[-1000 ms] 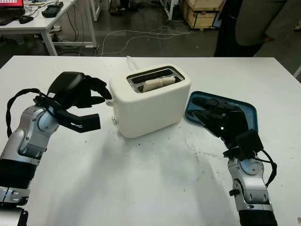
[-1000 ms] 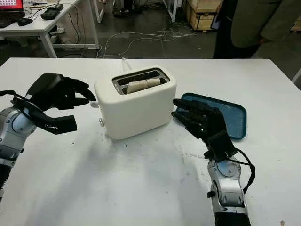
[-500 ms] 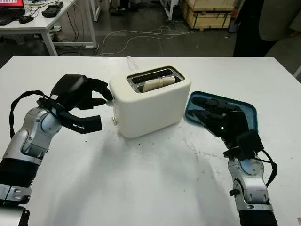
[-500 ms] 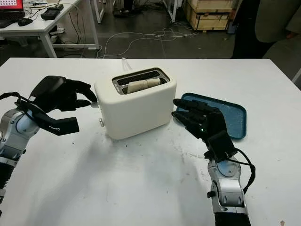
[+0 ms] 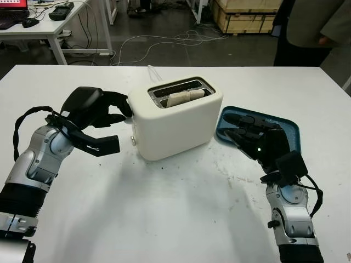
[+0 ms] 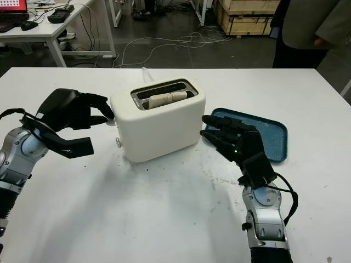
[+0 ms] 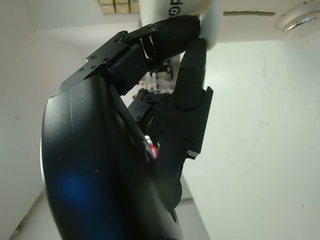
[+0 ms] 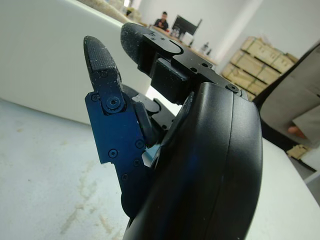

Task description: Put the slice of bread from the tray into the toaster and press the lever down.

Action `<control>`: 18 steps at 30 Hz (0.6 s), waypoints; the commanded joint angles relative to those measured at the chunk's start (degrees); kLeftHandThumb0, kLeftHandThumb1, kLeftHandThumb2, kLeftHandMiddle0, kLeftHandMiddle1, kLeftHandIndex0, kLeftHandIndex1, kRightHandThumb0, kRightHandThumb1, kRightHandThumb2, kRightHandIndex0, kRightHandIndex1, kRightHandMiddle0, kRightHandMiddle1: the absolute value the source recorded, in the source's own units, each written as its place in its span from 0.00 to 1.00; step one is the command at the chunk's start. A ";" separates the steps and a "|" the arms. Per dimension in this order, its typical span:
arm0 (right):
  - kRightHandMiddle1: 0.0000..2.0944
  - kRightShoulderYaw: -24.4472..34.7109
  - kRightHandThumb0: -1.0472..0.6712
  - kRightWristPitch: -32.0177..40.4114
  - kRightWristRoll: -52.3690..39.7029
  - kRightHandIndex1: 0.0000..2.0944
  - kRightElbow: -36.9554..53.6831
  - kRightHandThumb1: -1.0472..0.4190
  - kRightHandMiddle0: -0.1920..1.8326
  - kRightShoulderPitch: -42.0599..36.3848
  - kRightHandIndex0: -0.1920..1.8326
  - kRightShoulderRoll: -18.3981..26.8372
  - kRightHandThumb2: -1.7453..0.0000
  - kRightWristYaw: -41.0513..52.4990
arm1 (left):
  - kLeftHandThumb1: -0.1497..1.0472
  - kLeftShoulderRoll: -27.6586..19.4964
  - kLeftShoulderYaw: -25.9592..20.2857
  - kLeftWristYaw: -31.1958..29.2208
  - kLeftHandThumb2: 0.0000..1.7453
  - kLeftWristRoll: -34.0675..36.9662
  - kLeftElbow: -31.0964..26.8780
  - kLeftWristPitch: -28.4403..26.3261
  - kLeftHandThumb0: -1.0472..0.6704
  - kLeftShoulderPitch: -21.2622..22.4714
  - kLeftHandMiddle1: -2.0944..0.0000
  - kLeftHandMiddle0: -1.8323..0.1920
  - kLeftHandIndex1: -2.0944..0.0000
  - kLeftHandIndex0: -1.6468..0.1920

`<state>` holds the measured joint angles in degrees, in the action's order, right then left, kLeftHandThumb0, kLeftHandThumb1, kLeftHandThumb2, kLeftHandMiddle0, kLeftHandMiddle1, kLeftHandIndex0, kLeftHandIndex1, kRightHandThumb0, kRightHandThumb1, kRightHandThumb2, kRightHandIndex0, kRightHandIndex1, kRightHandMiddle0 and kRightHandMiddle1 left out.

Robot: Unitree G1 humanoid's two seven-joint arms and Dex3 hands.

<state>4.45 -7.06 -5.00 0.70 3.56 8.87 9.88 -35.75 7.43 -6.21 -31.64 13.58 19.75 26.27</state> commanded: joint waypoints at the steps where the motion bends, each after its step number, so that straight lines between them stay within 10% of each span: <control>1: 0.00 0.25 0.35 -0.35 -0.20 0.15 -0.21 0.16 0.63 -0.12 0.58 -0.09 1.00 -0.06 | 0.89 0.44 0.72 0.19 0.06 -0.32 0.57 0.30 0.44 0.87 0.30 0.49 0.57 0.41; 18: 0.00 0.68 0.35 -0.34 -0.15 0.16 -0.27 0.16 0.63 -0.03 0.57 -0.02 1.00 0.06 | 0.88 3.03 1.99 1.88 0.04 0.01 3.27 0.74 0.45 -0.02 0.29 0.49 0.56 0.43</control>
<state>5.09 -7.07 -5.00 0.65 3.55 8.87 9.96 -34.15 7.89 -4.25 -31.53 15.78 19.72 26.27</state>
